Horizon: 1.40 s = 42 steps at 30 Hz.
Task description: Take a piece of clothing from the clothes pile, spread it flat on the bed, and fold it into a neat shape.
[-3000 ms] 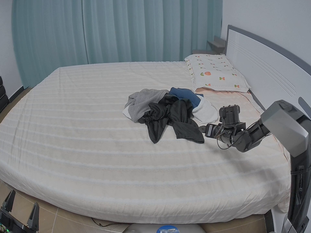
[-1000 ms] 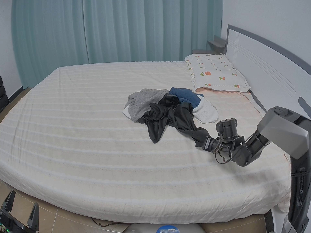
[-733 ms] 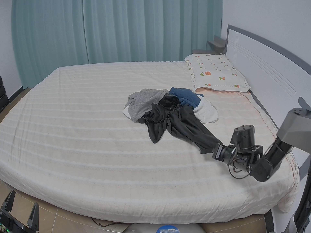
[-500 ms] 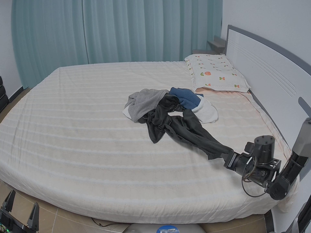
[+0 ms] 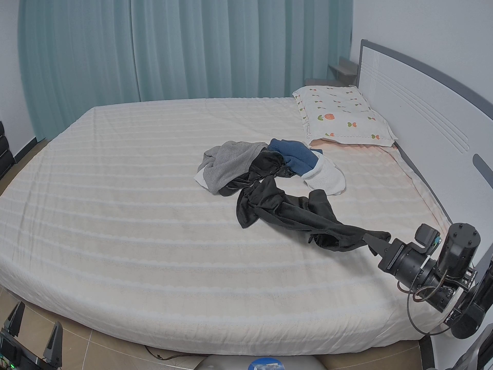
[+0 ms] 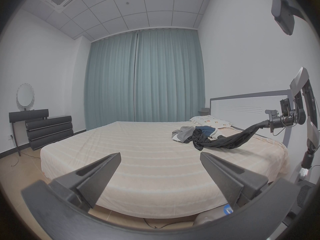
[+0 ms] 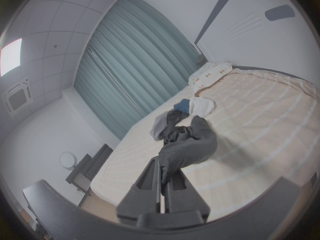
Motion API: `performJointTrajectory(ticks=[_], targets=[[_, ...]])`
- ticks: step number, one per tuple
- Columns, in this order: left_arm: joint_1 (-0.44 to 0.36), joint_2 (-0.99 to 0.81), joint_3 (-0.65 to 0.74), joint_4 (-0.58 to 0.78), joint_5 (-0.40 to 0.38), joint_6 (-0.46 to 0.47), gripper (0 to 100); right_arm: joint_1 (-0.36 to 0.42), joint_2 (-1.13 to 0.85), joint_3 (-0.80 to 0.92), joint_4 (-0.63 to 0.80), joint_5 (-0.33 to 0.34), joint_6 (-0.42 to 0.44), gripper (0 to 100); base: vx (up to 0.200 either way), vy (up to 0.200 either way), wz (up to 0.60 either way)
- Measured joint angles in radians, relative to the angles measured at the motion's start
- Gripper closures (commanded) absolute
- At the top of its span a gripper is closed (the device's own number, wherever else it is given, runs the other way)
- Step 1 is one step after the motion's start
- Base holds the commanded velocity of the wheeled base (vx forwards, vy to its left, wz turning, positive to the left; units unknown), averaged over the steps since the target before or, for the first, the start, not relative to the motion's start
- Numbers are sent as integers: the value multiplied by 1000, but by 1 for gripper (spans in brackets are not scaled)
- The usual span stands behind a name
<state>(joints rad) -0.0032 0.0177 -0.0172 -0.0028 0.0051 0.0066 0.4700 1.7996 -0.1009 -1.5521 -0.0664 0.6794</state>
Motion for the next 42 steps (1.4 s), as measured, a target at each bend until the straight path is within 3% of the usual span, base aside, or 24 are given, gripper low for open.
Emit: performJointTrajectory(ticks=[8,13,19,23,30,42], targets=[[0,0,0,-5,-23,36,0,41,-156,2,-1,-6,1,100,0,0,0],[0,0,-5,-32,-22,10,0,70,-201,8,0,-9,-1,100,0,0,0],[0,70,-119,-73,-56,-10,0,86,-218,11,0,-10,-1,100,0,0,0],[-11,216,-184,-83,-125,30,0,101,-221,16,-1,-10,-1,100,0,0,0],[-49,516,-230,-154,-180,76,0,127,-214,9,-1,-12,-11,100,0,0,0],[-205,1099,-273,-463,-152,38,0,154,-176,-141,66,-33,-84,100,0,0,0]])
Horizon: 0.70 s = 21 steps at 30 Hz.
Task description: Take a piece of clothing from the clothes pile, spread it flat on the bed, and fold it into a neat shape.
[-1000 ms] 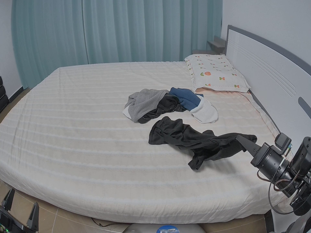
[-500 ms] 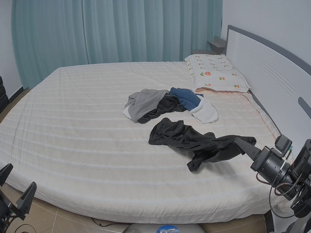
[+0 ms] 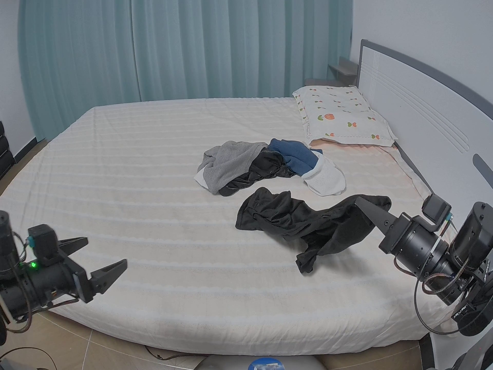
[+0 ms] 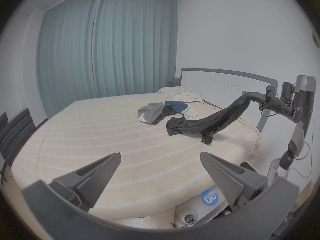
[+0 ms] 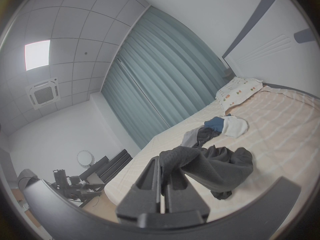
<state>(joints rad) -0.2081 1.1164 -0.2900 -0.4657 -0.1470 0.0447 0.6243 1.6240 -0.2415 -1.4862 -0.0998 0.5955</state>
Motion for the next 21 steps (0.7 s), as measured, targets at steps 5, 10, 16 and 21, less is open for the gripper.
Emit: performJointTrajectory(ticks=[5,10,16,21], targets=[[-87,257,-52,-148,48,-64,0,11,7,-76,28,-14,-29,100,0,0,0],[-173,513,-147,-260,102,-119,0,17,8,-149,51,-25,-60,100,0,0,0],[-275,815,-341,-364,163,-183,0,23,3,-220,73,-34,-89,100,0,0,0],[-349,1045,-559,-425,208,-225,0,29,-10,-266,86,-39,-106,100,0,0,0]])
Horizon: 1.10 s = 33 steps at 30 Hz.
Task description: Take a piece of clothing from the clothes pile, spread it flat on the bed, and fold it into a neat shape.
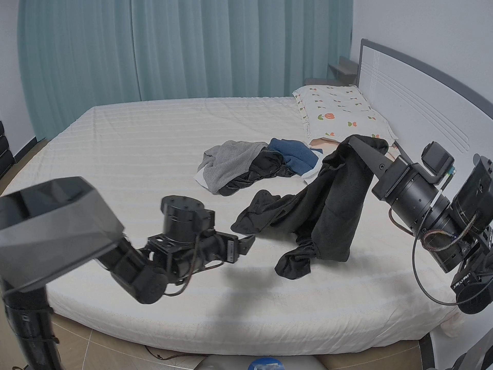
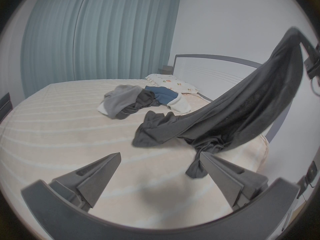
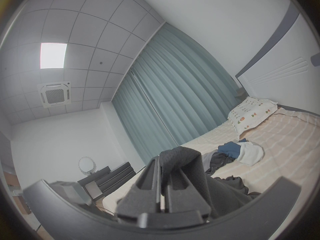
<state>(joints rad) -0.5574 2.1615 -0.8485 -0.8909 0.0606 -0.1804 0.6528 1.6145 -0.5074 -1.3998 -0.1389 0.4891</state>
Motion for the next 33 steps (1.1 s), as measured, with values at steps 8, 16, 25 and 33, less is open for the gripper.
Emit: performJointTrajectory(ticks=[8,16,25,33], targets=[[-68,263,-248,-47,40,-49,0,21,-27,-38,13,-3,-16,100,0,0,0],[-71,412,-425,-54,108,-79,0,34,-57,-37,15,-1,-20,100,0,0,0],[-31,523,-541,-49,174,-123,100,13,-53,-23,15,13,-20,100,0,0,0],[7,472,-447,-51,239,-218,100,-49,6,-16,14,43,-12,100,0,0,0]])
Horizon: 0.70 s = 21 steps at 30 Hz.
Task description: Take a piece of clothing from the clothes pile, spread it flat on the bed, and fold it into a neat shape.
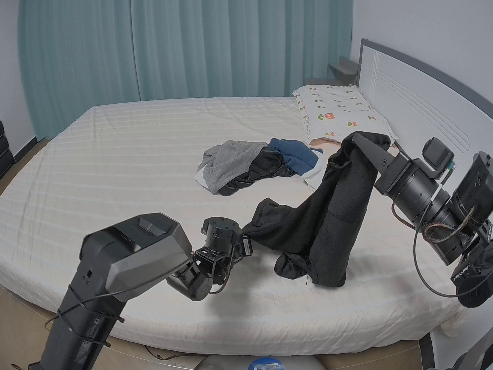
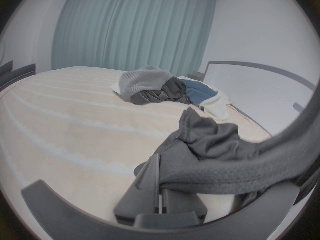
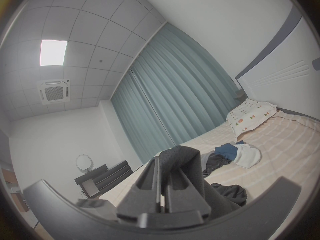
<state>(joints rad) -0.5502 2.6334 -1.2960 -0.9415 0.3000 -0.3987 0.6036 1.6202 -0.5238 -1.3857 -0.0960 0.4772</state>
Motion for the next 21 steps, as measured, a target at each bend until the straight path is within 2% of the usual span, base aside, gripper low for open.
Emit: performJointTrajectory(ticks=[7,14,21], targets=[[17,-225,165,5,11,-94,100,-41,94,-9,-15,12,22,100,0,0,0],[34,-536,395,7,6,-226,100,-95,164,-68,-133,-13,64,100,0,0,0],[57,-742,532,3,-18,-359,100,-130,187,11,-164,-12,204,100,0,0,0]])
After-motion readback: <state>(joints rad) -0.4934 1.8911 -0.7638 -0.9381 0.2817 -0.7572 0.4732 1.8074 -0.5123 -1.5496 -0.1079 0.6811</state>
